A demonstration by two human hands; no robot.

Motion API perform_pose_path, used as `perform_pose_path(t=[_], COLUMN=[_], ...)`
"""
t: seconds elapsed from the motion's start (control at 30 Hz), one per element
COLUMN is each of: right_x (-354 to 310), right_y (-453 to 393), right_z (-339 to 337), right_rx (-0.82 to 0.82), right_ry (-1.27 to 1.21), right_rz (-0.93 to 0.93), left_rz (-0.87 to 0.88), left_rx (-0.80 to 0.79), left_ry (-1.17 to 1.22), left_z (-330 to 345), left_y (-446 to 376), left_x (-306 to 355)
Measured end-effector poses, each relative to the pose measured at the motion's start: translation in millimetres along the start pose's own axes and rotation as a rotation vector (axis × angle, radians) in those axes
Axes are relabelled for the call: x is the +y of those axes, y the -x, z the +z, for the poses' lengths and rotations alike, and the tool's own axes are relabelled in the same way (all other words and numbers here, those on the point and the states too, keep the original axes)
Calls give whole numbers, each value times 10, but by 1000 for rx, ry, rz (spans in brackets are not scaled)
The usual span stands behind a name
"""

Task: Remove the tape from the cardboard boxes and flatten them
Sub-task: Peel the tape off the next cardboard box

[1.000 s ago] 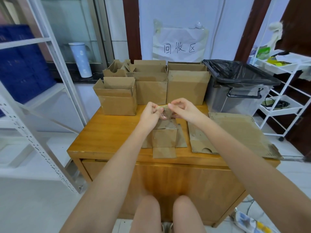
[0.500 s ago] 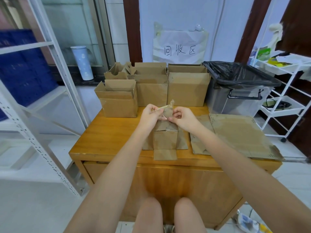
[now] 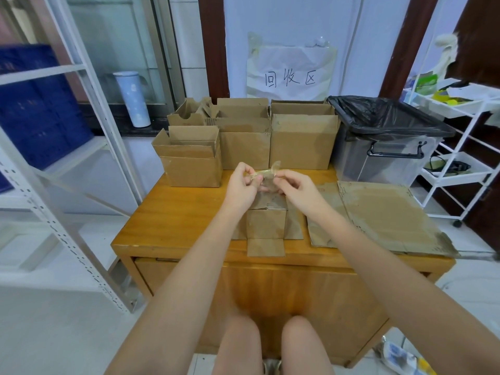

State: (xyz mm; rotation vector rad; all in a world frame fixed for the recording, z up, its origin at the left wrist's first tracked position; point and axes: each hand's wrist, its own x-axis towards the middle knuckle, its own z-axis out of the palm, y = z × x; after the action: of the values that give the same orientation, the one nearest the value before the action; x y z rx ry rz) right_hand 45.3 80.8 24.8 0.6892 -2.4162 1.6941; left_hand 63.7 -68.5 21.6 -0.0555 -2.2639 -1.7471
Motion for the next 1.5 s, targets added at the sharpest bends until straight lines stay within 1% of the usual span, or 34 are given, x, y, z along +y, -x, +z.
perform_pose_path(t=[0.07,0.13,0.2,0.27,0.33,0.47,0.57,0.67,0.73,0.83,1.0,1.07,1.17,1.27,1.37,1.43,1.5], right_x=[-27,-62,-97,-130,-132,-126,-83,-73,-95,-113,-76,-84,-165,-249,-290,-288,-267], right_y=[9,-12,-38,-46,-55,-111,-178,-227,-250,-258,-289,-301,-299,-298,-275,-260,-244], right_z=[-32,-48,-47,-45,-50,-87,-93,-49,-12,6,-81,-124,-145,-125,-134,-154,-179], right_rx=[-4,26,65,57,10,-63,-46,3,47,90,76,54,-10,-101,-197,-251,-268], right_ry=[-85,-163,-202,-201,-130,19,171,347,416,411,396,396,432,469,453,419,349], right_rz=[82,189,235,195,154,192,181,97,57,35,17,3,-76,-120,-133,-112,-41], left_rz=[-1,19,29,36,35,26,31,36,46,46,2,21,82,24,11,-1,-19], left_rx=[6,4,-11,-32,-46,-57,-88,-105,-117,-149,-202,-207,-128,-46,-14,-7,-9], left_ry=[-12,-28,-37,-31,-27,-13,50,93,97,64,63,34,-15,-13,1,11,28], left_z=[4,0,-10,-22,-30,-42,-56,-71,-92,-102,-124,-109,-78,-51,-14,-16,-26], left_y=[-1,-3,4,5,7,5,19,55,70,92,106,108,90,55,14,3,-1], left_x=[-9,-14,-16,-11,-4,-19,-13,1,1,14,39,27,-4,-2,-10,1,13])
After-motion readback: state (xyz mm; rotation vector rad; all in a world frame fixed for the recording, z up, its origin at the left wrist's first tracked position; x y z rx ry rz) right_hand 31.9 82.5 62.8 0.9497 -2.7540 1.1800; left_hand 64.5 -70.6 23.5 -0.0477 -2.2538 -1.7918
